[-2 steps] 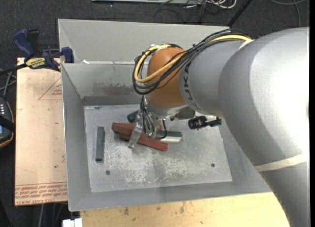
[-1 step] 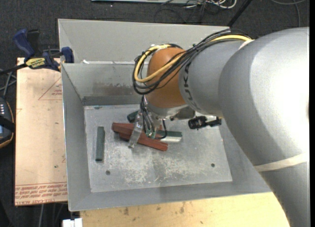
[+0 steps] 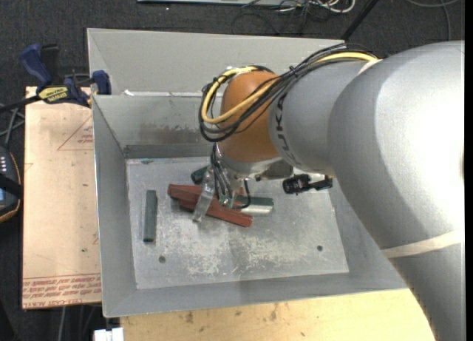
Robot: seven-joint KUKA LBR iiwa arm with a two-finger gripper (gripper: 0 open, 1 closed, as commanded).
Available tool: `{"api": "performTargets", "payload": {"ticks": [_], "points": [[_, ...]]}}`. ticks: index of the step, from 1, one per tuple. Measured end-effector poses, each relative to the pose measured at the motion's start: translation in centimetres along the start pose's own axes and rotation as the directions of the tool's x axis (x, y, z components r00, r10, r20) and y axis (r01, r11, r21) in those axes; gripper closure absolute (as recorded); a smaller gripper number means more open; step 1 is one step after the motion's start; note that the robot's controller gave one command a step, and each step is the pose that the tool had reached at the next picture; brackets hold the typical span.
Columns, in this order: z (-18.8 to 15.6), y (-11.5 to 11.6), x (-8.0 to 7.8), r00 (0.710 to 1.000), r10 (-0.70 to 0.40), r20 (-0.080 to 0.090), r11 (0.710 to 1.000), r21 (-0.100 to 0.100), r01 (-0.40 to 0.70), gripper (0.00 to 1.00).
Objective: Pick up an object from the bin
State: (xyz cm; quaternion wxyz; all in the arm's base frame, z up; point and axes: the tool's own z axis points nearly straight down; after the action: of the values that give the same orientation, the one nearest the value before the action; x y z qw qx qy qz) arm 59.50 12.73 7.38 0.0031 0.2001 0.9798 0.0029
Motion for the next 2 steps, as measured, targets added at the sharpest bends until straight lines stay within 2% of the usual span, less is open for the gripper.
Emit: {"api": "performTargets", "payload": {"ticks": [1,2], "points": [[-0.3,0.0,0.0,1.0,-0.001,-0.002,1.0,0.003,0.001,1.0],[-1.9,-0.2,0.3,1.0,-0.001,-0.013,1.0,0.011,0.001,1.0]]}}
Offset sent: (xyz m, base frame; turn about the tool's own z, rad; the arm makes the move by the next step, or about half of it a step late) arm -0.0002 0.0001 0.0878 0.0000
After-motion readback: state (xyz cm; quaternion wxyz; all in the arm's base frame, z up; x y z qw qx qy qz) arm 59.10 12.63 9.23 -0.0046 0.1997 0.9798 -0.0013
